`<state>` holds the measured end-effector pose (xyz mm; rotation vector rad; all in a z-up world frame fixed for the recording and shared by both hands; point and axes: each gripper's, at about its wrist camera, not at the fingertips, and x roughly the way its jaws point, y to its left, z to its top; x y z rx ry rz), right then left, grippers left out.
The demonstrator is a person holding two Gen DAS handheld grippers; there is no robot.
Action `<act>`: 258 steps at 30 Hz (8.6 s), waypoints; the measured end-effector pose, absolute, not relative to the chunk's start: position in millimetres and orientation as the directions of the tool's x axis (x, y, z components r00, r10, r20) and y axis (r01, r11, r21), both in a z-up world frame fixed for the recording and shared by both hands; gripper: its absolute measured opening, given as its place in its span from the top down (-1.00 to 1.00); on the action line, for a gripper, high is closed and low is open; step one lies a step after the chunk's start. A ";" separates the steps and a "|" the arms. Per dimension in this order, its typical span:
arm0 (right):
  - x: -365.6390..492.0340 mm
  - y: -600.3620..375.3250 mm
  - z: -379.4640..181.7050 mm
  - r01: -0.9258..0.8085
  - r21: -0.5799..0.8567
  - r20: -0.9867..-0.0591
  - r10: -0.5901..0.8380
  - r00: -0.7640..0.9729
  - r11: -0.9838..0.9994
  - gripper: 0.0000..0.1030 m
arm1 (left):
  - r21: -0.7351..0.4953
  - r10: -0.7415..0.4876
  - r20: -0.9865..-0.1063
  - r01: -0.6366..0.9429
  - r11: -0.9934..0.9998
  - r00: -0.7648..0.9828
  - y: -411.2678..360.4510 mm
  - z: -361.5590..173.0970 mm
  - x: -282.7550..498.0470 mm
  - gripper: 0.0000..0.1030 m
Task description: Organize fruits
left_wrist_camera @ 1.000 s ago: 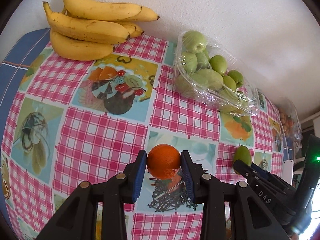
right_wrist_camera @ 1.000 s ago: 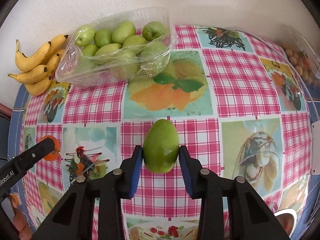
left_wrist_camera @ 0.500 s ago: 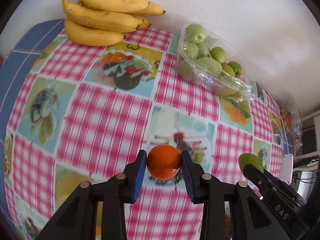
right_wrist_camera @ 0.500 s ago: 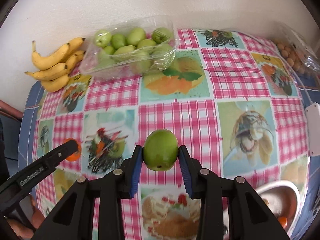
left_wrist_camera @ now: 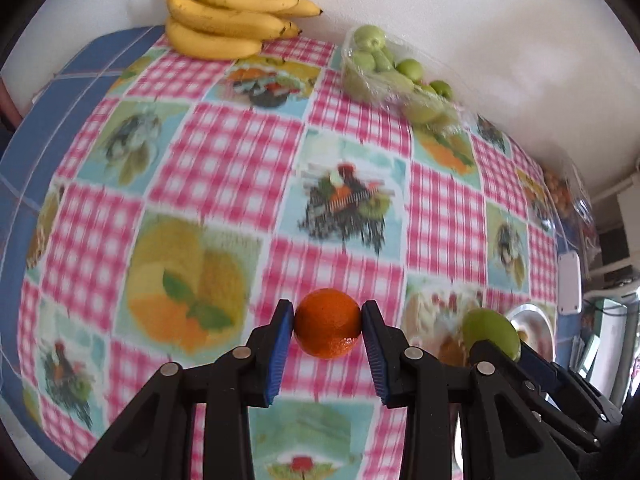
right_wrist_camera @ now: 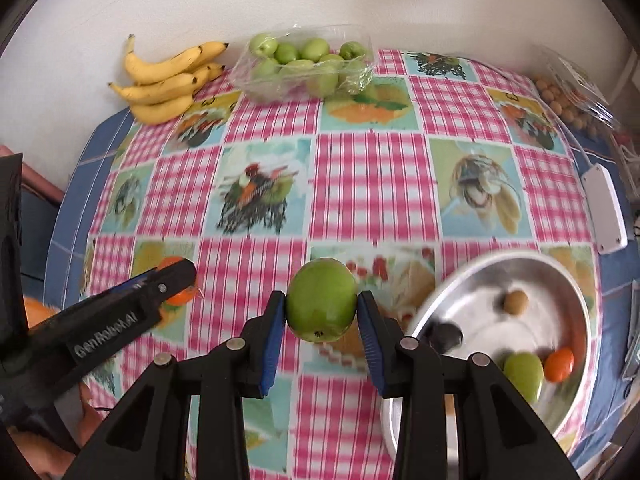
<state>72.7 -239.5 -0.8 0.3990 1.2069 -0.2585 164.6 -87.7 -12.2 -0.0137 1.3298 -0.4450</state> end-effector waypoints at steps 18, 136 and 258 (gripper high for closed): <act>-17.0 -208.2 -18.4 0.465 0.177 -0.921 -0.020 0.389 0.867 0.26 | -0.259 -0.349 -0.899 0.320 0.911 0.265 -67.7 -15.2 72.3 0.27; -92.1 -322.7 -29.6 0.658 0.173 -0.923 -0.112 0.367 0.733 -0.51 | -0.045 -0.190 -0.928 0.408 0.912 0.322 -141.3 -33.9 42.1 -0.98; -139.4 -257.8 -21.7 0.590 0.098 -0.894 -0.190 0.406 0.801 -0.88 | 0.051 -0.139 -0.874 0.373 0.926 0.465 -35.5 -19.5 -8.6 -1.00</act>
